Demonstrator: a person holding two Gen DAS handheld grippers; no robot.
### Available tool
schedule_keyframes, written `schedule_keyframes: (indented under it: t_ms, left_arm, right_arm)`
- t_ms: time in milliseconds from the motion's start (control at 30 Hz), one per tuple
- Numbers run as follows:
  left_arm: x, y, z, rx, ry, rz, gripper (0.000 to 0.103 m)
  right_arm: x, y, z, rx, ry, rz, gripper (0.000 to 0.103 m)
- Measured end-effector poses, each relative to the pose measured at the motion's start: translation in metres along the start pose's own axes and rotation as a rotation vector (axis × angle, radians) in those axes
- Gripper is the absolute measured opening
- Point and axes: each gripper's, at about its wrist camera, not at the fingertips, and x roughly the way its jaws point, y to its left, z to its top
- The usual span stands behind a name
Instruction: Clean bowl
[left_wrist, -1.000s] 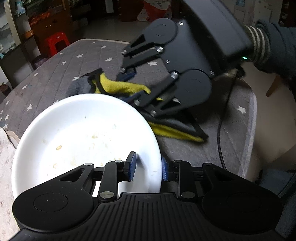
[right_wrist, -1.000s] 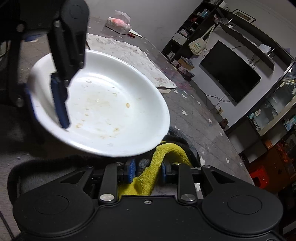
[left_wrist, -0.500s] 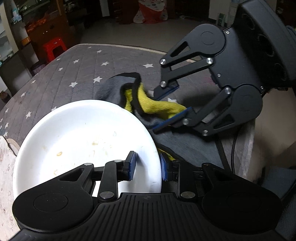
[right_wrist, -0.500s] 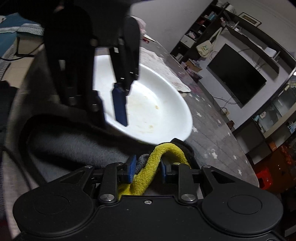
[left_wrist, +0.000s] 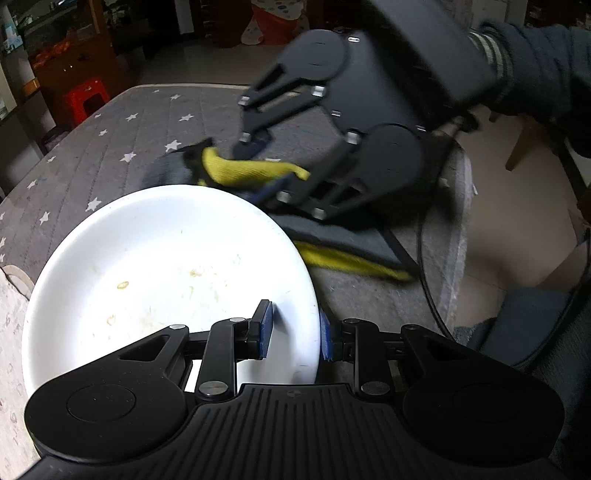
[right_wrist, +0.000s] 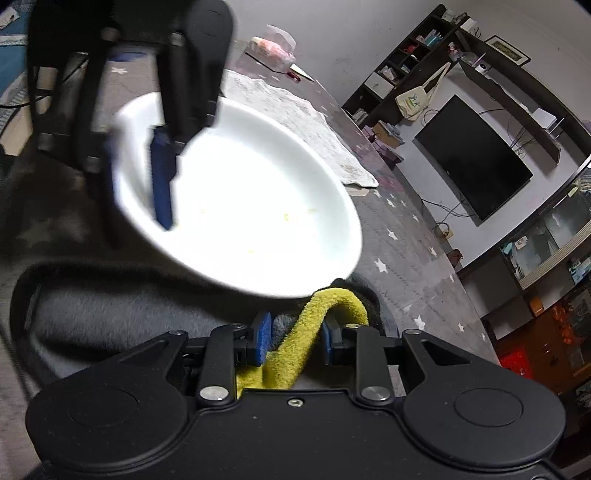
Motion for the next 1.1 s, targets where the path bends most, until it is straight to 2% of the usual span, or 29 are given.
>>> schedule_keyframes:
  t_ms: [167,367,667,1100]
  left_arm:
    - [-0.005,-0.003,-0.006,0.003,-0.003,-0.006,0.027]
    - [-0.004,0.002,0.0,-0.065,0.007,-0.017,0.029]
    - [0.012,0.013,0.023,-0.1,0.003,-0.005,0.033]
    - [0.019,0.011,0.033,-0.032,-0.015,0.025,0.034]
  right_arm:
    - [0.019,-0.009,0.005,-0.032,-0.007,-0.009,0.029]
    - [0.026,-0.012,0.004,-0.051,-0.009,-0.005,0.029]
    - [0.014,-0.005,0.0,-0.049,0.003,0.002,0.029]
    - [-0.024,0.025,-0.007,-0.04,0.013,0.025,0.029]
